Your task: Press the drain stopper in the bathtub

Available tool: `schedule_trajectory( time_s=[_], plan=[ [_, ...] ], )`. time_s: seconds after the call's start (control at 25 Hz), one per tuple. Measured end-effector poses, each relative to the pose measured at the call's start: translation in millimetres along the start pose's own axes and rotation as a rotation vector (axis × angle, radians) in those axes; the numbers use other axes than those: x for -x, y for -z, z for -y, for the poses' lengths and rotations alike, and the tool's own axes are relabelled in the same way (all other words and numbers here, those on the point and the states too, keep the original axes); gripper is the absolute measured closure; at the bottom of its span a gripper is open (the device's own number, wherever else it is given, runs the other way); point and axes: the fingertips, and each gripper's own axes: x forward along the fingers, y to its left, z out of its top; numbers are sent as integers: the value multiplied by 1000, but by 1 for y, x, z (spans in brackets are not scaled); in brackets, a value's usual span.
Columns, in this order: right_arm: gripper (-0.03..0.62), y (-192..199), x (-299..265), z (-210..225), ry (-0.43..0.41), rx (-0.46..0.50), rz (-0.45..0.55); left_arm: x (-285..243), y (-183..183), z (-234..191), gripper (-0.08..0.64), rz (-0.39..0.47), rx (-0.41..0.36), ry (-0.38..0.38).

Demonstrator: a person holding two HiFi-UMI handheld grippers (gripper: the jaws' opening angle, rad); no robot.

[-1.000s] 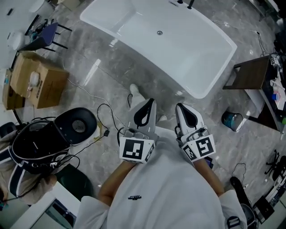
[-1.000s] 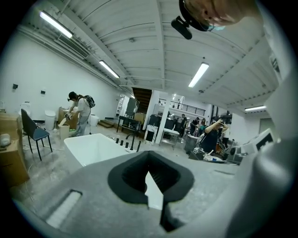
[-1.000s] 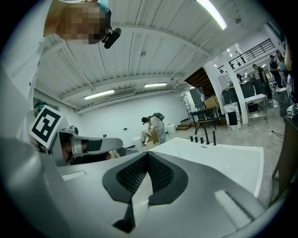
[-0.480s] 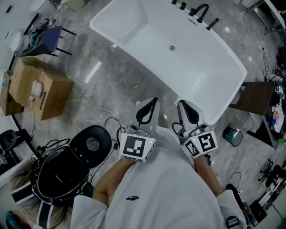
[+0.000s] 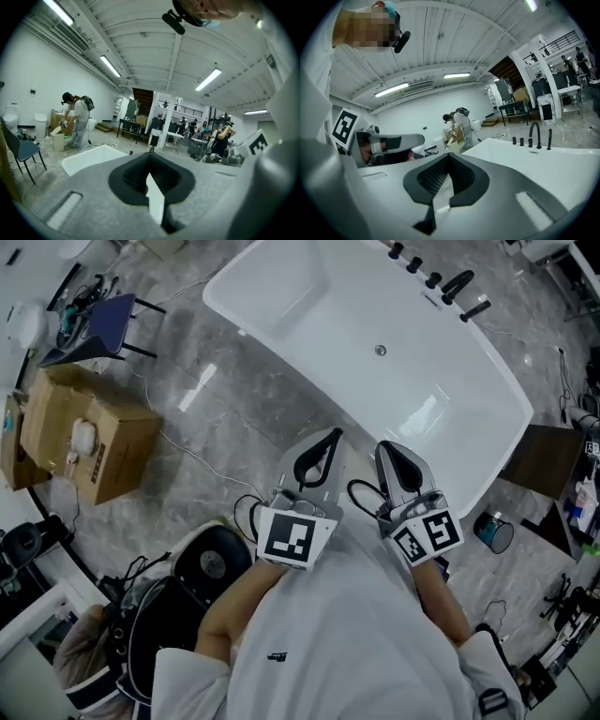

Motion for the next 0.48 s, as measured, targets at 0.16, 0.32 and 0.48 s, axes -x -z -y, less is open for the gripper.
schedule_trajectory(
  time_s=[0.16, 0.32, 0.48],
  plan=[
    [590, -4, -33, 21, 2, -33, -6, -30, 0, -25, 558, -26, 1, -15],
    [590, -14, -64, 56, 23, -72, 12, -69, -9, -40, 558, -35, -17, 2],
    [590, -32, -99, 105, 65, -86, 32, -124, -12, -50, 558, -98, -71, 52]
  ],
)
